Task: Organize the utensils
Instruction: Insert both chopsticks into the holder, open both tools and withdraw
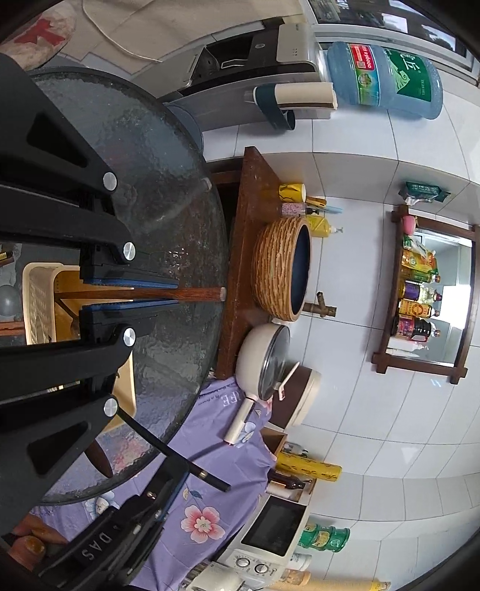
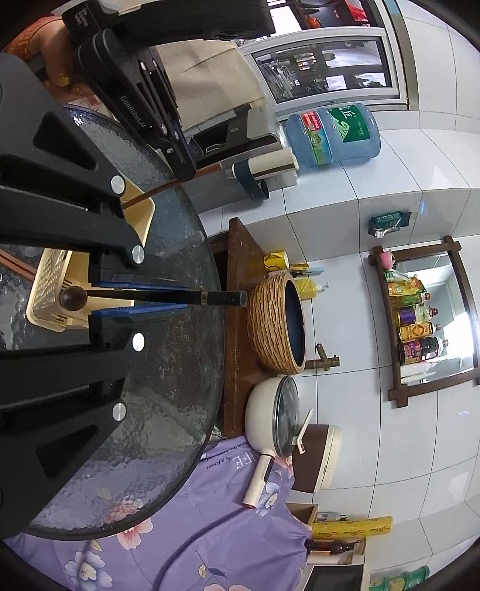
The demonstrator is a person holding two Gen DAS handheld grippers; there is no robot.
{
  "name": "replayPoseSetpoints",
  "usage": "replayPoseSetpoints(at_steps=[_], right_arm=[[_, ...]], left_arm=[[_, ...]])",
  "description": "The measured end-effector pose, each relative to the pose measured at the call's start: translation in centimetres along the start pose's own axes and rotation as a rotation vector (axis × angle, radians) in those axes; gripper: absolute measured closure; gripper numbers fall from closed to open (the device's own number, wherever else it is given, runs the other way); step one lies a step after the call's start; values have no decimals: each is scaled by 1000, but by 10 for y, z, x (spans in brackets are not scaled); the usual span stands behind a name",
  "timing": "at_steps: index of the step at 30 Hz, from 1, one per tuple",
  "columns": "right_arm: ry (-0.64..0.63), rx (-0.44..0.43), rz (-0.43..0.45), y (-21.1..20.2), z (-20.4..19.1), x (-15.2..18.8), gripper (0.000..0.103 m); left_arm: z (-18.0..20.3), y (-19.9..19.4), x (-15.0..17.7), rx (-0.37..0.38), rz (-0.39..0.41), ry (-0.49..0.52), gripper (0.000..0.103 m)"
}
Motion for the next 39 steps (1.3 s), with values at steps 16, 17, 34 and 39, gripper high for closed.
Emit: replayPoseSetpoints(at_steps=[16,17,34,39], right_arm=[[-9,26,75,-26,3,1,48],[-9,25,83,-31,1,2,45],[-151,6,-6,-69,-56,112,18],[-110,7,-159,-39,-48,165,18]], left_arm=[[-20,-60,15,-30,139,-43,28],[-22,-64,18,-33,144,-41,22],[-70,-79,135,-151,-20,-84,6],[-81,-65,168,-155,-103,-111,7]])
Point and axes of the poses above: each gripper's, at about its wrist camera, not at the fingertips, and y roughly the way its jaws point, z to its right, x to its underside, the point moved 8 cm from there along y, roughly the way its jaws point, and after that the axes turned 7 degrees about -z, right-handed, at the moved point
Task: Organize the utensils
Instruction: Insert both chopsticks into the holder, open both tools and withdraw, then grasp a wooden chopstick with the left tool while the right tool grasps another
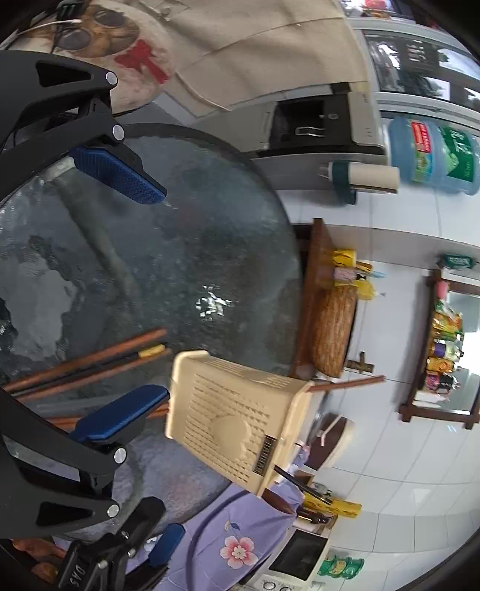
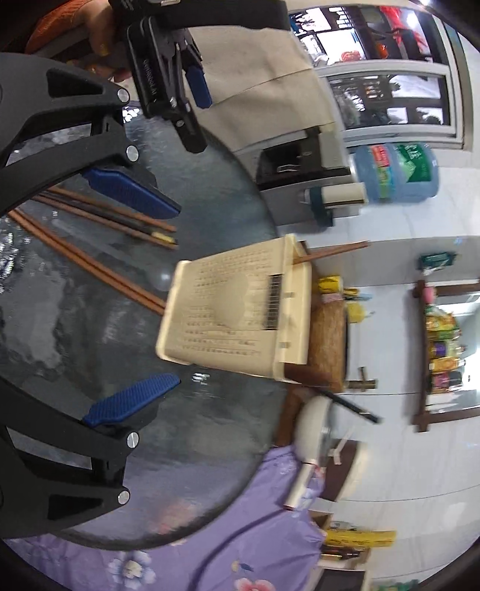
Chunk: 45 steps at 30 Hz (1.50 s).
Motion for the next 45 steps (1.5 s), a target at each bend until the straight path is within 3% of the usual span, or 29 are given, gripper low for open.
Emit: replayPoseSetpoints(at_steps=[7,18,38,45], right_arm=[[33,19,-137,34,2,48,18],[38,45,-248,63,0,76,32],[2,77,-285,68,1,85,37],[-6,120,-297,61,22,87,41]], left_arm=[[-16,16,26,-1,-65,-39,12],[-7,35,52,38,-158,-31,40],[36,48,62,77,-201,71,46],[34,54,66,49,-220,99,57]])
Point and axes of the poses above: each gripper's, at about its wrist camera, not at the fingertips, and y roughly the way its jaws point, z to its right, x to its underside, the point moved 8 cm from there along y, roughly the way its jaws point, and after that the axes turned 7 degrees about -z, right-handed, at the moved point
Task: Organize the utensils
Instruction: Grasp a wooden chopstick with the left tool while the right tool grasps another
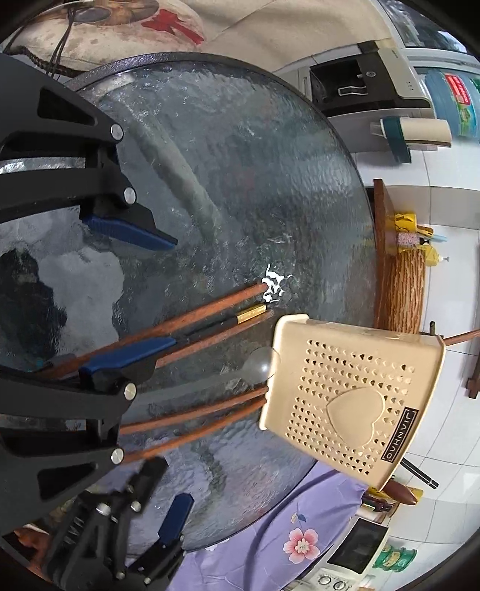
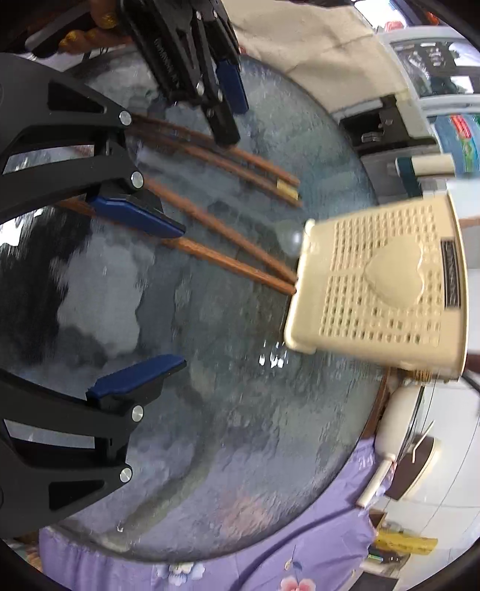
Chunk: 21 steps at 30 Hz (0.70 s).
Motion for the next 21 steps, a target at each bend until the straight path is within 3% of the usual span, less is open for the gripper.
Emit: replayPoseSetpoints(at_steps=[4,9,17,21], right_arm=[[41,-28,-16,2,10,1,46],[33,-46,12,-3,0,-9,46],[16,-54,1,4,-10,-13,46],[26,-40,-12,9,-4,-13,46]], left_arm=[[-4,1,-2,-18,-12,3,63],[-5,-4,-11,35,3,-34,63],[3,11,-15,18,-18,10,64],[-3,11,-13,-8,-33,24,72]])
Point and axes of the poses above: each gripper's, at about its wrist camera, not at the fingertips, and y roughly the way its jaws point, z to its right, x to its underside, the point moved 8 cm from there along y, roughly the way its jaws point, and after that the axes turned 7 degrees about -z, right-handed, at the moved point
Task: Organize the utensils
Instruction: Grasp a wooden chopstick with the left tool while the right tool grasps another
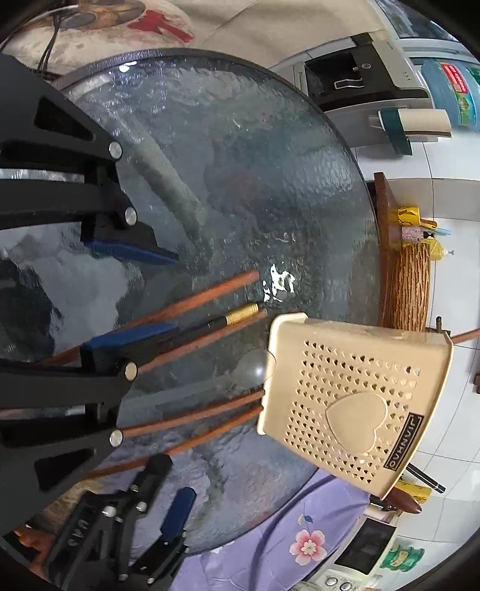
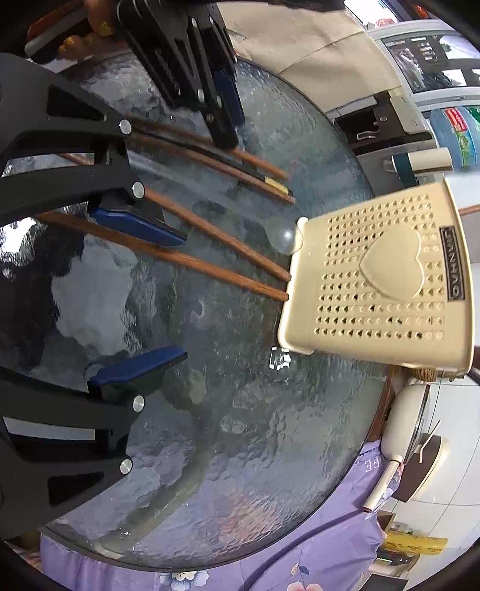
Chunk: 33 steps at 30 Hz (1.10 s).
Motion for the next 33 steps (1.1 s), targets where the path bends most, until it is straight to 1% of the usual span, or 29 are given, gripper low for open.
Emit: replayPoseSetpoints(at_steps=[3,5,9,12,14,16,20,22,24,29,32,33], right_arm=[[9,-1,-1,2,4,-3,46],[13,-3,-2,3,3,-7,46],[27,-19,-11,8,0,-20,52],[37,-12,-12,10,-2,-30,53],[42,-11,-23,16,-3,-35,58],[52,-12,-32,22,-3,-39,66],[61,6,-34,32,-4,-47,73],[63,12,-36,35,-4,-50,79],[70,7,-43,38,-5,-55,81],[66,20,-43,43,-12,-61,83],[47,29,-42,44,-19,-62,84],[38,34,-42,44,-21,-62,87]], left_arm=[[-13,-1,-2,-7,-9,-30,72],[-17,-1,-6,6,-9,-51,72],[-20,0,-12,25,-10,-84,72],[-22,3,-16,30,-17,-107,72],[-22,7,-20,22,-23,-105,72],[-21,11,-26,3,-21,-100,71],[-20,18,-36,-18,-21,-84,72],[-18,21,-41,-20,-21,-77,74],[-17,22,-42,-23,-20,-73,80],[-11,25,-45,-14,-26,-52,92],[-7,25,-43,-13,-24,-33,94],[-5,25,-42,-11,-23,-31,94]])
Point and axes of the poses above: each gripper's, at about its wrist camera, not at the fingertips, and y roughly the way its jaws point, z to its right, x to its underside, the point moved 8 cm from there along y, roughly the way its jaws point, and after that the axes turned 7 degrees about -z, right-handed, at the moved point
